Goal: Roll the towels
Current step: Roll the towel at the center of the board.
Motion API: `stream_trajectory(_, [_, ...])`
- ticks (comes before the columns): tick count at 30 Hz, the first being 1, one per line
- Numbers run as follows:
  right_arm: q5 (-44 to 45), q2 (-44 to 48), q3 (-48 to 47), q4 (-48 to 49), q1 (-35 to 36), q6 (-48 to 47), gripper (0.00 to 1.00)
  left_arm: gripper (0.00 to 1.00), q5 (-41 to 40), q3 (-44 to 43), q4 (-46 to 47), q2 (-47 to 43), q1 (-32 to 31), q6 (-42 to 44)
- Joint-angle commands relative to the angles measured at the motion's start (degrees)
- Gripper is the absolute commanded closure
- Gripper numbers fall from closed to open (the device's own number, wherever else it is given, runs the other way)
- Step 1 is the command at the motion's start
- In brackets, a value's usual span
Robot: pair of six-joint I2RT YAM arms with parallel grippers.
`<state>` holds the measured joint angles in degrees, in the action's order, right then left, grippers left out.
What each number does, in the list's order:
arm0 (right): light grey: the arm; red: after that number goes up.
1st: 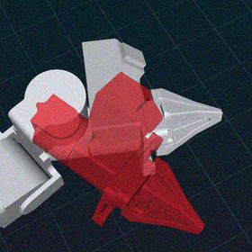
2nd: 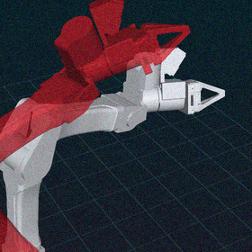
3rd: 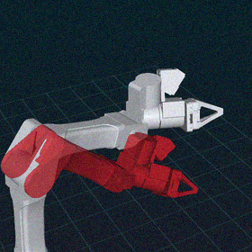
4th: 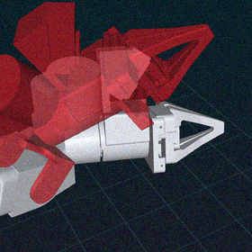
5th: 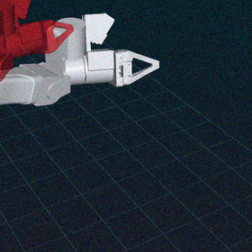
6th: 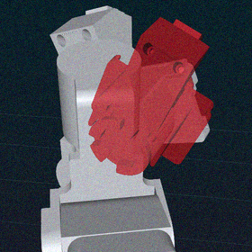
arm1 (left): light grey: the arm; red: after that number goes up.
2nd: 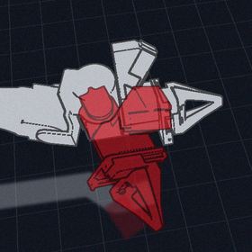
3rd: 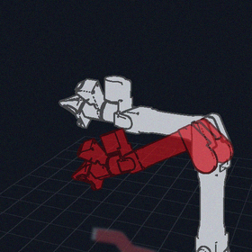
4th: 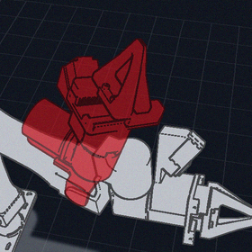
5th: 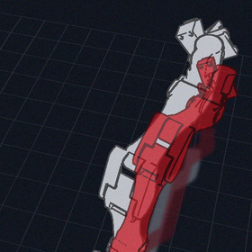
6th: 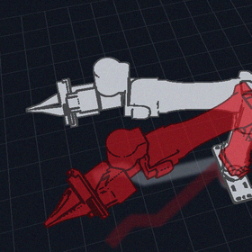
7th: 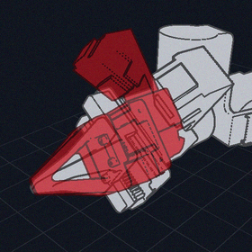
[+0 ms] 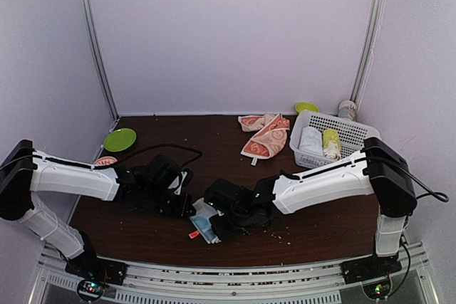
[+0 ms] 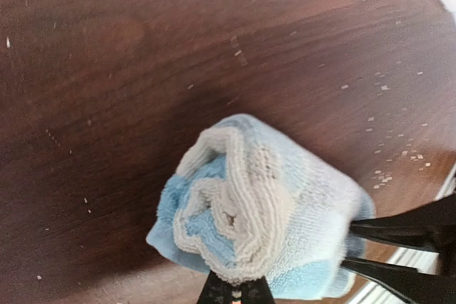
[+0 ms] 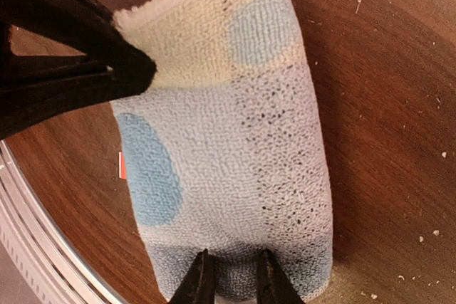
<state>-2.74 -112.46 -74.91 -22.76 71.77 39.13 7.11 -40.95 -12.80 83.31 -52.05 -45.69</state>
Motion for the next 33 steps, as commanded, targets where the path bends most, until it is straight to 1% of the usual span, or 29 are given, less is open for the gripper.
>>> stream_trajectory(1, [0.27,-2.85,0.22,-4.91,0.54,-0.35,0.77,1.00,-0.49,2.62,2.44,3.51,0.02,-0.64])
stream_trajectory(4, [0.70,-2.33,0.12,-5.16,0.63,-0.35,0.75,0.99,-0.37,3.23,3.55,4.71,0.00,-0.77])
stream_trajectory(8, [2.40,0.57,0.37,-5.37,0.64,-0.30,0.66,1.00,-0.93,3.47,3.57,5.34,0.01,-0.59])
stream_trajectory(11, [3.33,3.58,0.67,-4.11,0.65,-0.10,0.64,1.00,-0.99,3.99,4.06,5.60,0.03,-0.61])
stream_trajectory(16, [2.38,5.68,0.44,-0.20,0.65,-0.23,0.66,1.00,-1.05,4.46,4.60,5.91,0.02,-0.83])
stream_trajectory(20, [1.79,2.90,-1.94,-0.78,0.65,-0.76,0.69,1.00,-1.16,4.39,4.78,6.34,0.02,-0.86])
stream_trajectory(24, [1.48,0.07,-1.94,-0.15,0.37,-0.49,0.69,1.00,-1.00,4.26,5.04,6.95,0.02,-0.90])
stream_trajectory(26, [1.58,-2.21,-2.73,-1.96,0.26,-0.27,0.69,0.99,-0.80,4.25,5.06,7.02,0.02,-0.92])
stream_trajectory(28, [1.82,-4.13,-3.47,-4.08,0.21,0.04,0.69,0.90,-0.84,4.29,4.46,6.51,0.02,-0.85])
stream_trajectory(30, [1.79,-5.47,-3.59,-5.55,0.15,0.43,0.69,0.75,-0.91,4.57,3.69,5.38,0.02,-0.84])
stream_trajectory(33, [1.42,-6.13,-3.02,-5.90,0.10,0.92,0.69,0.57,-1.61,5.07,1.94,2.80,0.02,-0.85])
